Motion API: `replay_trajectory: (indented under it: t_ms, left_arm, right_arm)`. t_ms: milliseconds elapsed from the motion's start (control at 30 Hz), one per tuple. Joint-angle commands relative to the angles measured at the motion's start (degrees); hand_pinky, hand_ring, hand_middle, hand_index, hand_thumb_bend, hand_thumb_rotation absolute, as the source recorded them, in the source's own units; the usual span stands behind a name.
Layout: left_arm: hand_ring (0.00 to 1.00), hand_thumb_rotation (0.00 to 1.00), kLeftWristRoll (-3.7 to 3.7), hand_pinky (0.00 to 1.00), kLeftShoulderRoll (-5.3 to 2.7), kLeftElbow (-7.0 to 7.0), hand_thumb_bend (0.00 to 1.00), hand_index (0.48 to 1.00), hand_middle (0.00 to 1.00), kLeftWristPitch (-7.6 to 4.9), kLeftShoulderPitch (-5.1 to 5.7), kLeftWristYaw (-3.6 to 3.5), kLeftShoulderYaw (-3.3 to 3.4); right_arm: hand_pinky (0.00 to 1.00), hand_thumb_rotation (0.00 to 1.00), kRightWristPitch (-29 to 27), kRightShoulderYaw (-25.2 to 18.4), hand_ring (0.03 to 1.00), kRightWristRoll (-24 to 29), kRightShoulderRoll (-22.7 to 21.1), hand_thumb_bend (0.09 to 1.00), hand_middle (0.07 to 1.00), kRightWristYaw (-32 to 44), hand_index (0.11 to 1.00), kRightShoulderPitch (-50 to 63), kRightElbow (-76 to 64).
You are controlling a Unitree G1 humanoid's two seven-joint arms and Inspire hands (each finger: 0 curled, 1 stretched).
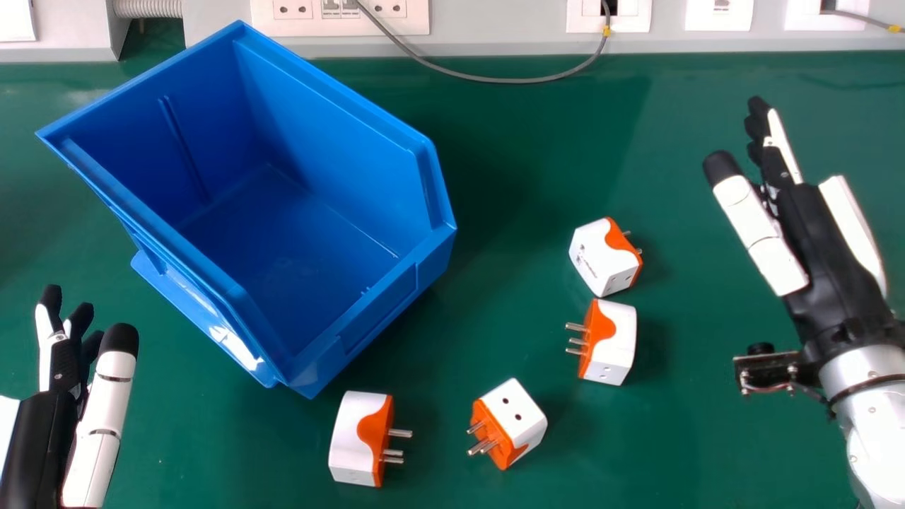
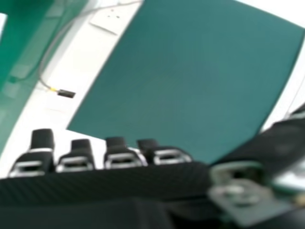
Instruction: Pick all objects and put in blue box
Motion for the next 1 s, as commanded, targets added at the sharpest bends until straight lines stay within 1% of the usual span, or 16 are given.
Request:
replay_trajectory:
  t_ms: [0,67,167,267,300,333,367,400,467,567,700,833,967]
  left_arm:
    - [0.97,1.0,-0.07,0.89,0.42,-1.54,0.49,1.0,1.0,0.43,-0.9,0.68,0.22]
    - [0.97,1.0,0.25,0.88,0.06,-1.54,0.49,1.0,1.0,0.72,-1.19,1.0,-0.09]
    - [0.97,1.0,0.34,0.89,-0.03,-0.39,0.49,1.0,1.0,0.21,-1.54,1.28,-0.13]
    - [0.97,1.0,-0.06,0.89,0.02,0.96,0.49,1.0,1.0,-0.74,-1.92,1.41,0.05]
    - [0.97,1.0,-0.23,0.89,0.02,1.43,0.49,1.0,1.0,-1.03,-2.11,1.47,0.1]
    - [0.97,1.0,-0.34,0.89,0.03,1.74,0.49,1.0,1.0,-1.24,-2.24,1.51,0.13]
    - [0.97,1.0,-0.33,0.89,-0.06,1.97,0.49,1.0,1.0,-1.41,-2.39,1.64,0.09]
    - [0.97,1.0,-0.31,0.89,-0.12,2.15,0.49,1.0,1.0,-1.56,-2.5,1.75,0.05]
    - [0.97,1.0,-0.66,0.89,-0.3,2.25,0.49,1.0,1.0,-1.48,-2.79,1.86,0.07]
    - [0.97,1.0,-1.22,0.89,-0.48,2.25,0.49,1.0,1.0,-1.19,-2.89,1.79,0.14]
    - [0.97,1.0,-1.57,0.89,-0.77,2.89,0.48,1.0,1.0,-1.35,-3.03,1.91,0.15]
    - [0.97,1.0,-1.07,0.9,-1.07,3.7,0.47,1.0,1.0,-1.9,-3.22,2.39,-0.18]
    - [0.97,1.0,-0.97,0.9,-1.01,4.12,0.47,1.0,1.0,-1.98,-3.61,2.69,-0.37]
  right_arm:
    - [0.9,1.0,0.71,0.54,0.984,-0.94,-1.23,0.493,0.997,0.35,1.0,-1.67,-1.69]
    - [0.9,1.0,1.74,1.41,0.985,-1.39,-1.34,0.501,0.998,0.97,1.0,-2.14,-1.75]
    - [0.91,0.99,3.81,2.51,0.99,-2.65,-2.22,0.501,0.999,2.34,1.0,-3.19,-1.35]
    - [0.92,0.92,7.55,3.98,0.991,-4.79,-3.53,0.501,0.999,3.66,1.0,-5.15,-1.38]
    - [0.92,0.92,8.76,4.56,0.991,-5.77,-3.88,0.501,0.999,3.93,1.0,-5.86,-1.47]
    - [0.92,0.89,9.61,4.95,0.988,-6.42,-4.08,0.505,0.997,4.09,0.998,-6.32,-1.58]
    - [0.92,0.89,10.29,5.66,0.988,-7.56,-4.4,0.505,0.997,4.14,0.998,-7.05,-1.46]
    - [0.91,0.86,10.82,6.18,0.984,-8.39,-4.62,0.509,0.994,4.16,0.995,-7.57,-1.39]
    - [0.9,0.82,11.65,7.75,0.976,-11.09,-5.27,0.514,0.988,3.6,0.989,-8.82,-1.26]
    - [0.86,0.78,12.1,9.54,0.951,-14.25,-5.55,0.516,0.973,2.65,0.978,-10.37,-0.39]
    - [0.84,0.77,12.51,11.39,0.939,-17.07,-6.13,0.521,0.965,3.24,0.972,-11.83,1.02]
    - [0.82,0.72,14.47,13.52,0.929,-19.28,-6.81,0.542,0.955,4.95,0.963,-13.92,2.15]
    - [0.81,0.7,16.16,15.68,0.926,-21.84,-7.05,0.559,0.951,5.48,0.96,-16.56,4.33]
